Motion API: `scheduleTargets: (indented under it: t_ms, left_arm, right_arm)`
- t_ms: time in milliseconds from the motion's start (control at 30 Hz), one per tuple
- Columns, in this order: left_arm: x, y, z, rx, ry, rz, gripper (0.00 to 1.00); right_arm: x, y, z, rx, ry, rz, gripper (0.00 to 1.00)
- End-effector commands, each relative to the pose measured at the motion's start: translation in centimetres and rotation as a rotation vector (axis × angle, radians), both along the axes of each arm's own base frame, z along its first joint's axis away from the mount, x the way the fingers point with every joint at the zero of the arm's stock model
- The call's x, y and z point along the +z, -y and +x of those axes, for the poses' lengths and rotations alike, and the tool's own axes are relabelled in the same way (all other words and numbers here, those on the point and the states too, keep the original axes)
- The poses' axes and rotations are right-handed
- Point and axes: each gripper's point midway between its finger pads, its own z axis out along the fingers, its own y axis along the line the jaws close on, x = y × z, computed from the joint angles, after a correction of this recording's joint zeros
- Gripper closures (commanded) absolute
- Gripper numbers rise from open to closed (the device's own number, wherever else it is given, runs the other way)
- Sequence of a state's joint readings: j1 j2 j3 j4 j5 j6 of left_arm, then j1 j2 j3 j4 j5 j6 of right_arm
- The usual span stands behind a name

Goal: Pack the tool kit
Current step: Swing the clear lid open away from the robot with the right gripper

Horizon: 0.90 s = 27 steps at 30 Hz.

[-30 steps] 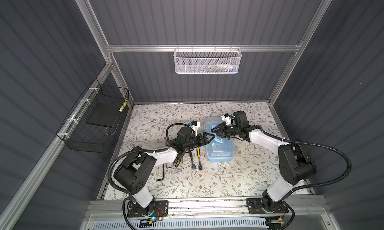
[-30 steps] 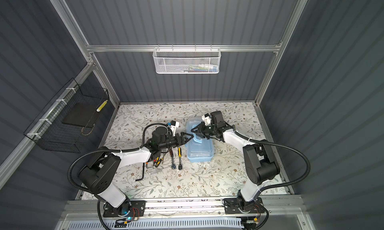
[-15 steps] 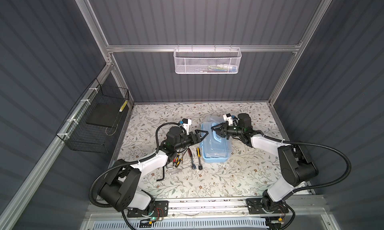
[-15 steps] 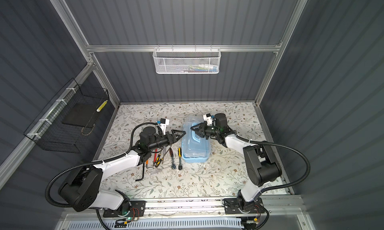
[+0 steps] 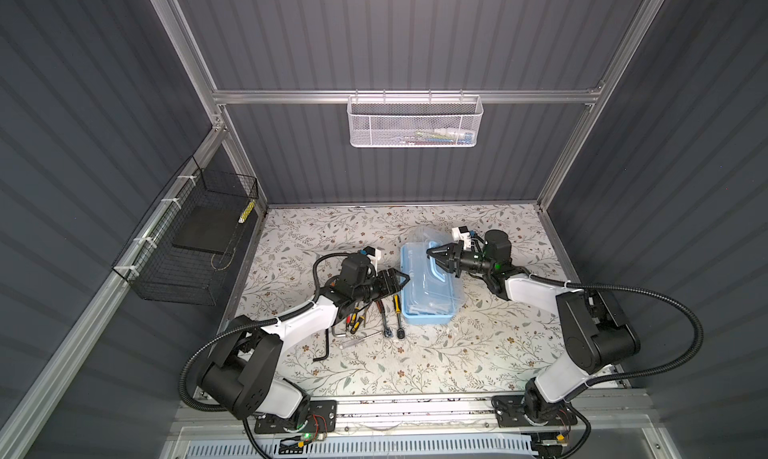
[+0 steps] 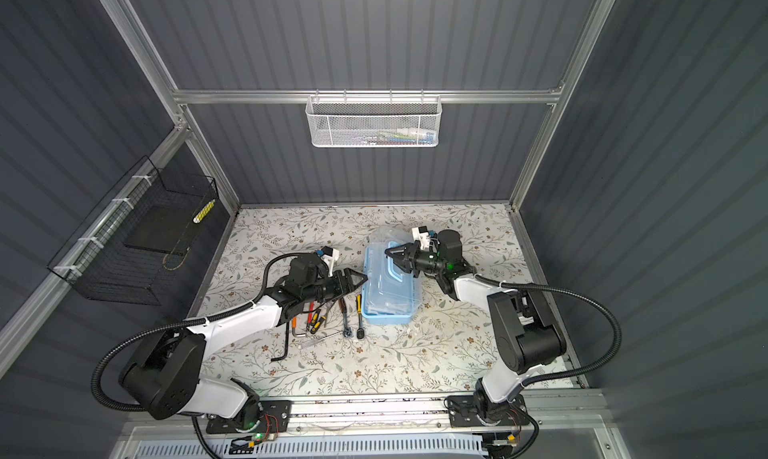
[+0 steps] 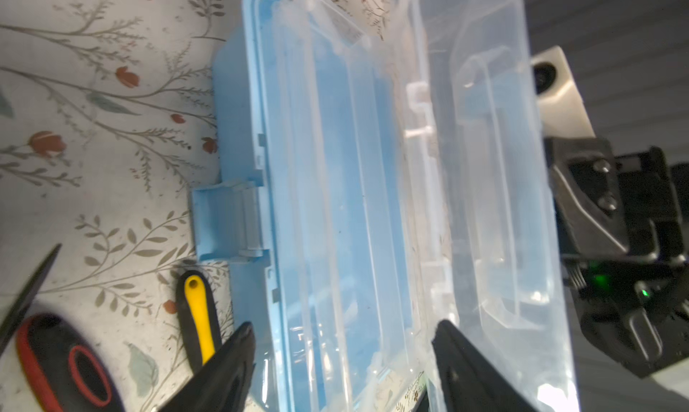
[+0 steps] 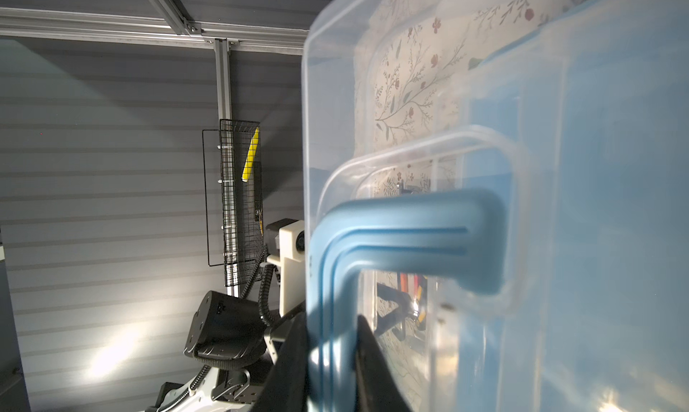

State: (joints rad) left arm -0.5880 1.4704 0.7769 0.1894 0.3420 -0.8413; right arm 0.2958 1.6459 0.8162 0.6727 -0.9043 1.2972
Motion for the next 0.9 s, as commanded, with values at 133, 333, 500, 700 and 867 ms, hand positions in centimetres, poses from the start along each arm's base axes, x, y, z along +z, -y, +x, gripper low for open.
scheduleTargets:
  t_ms: [133,333,500,700,867]
  left_arm:
    - [-2.2,-0.7,1.9,-0.01,-0.002,0.201,0.45]
    - [-3.5,-0.8,1.9,-0.035,-0.009,0.267,0.55]
    - [-4.0,-0.1,2.0,-0.054,-0.016,0.287,0.57]
    - [-4.4,1.1,2.2,-0.073,-0.015,0.293,0.57]
    - [-5.1,1.1,2.2,-0.074,-0.03,0.326,0.59]
  right_arm:
    - [2.1,0.1,-0.2,0.035,0.069,0.062,1.0]
    - [1.8,0.8,0.0,0.019,0.063,0.072,1.0]
    - [1.5,1.1,0.2,0.011,0.059,0.087,1.0]
    - [1.5,1.2,0.3,0.012,0.056,0.117,1.0]
    - [1.4,1.3,0.2,0.012,0.058,0.117,1.0]
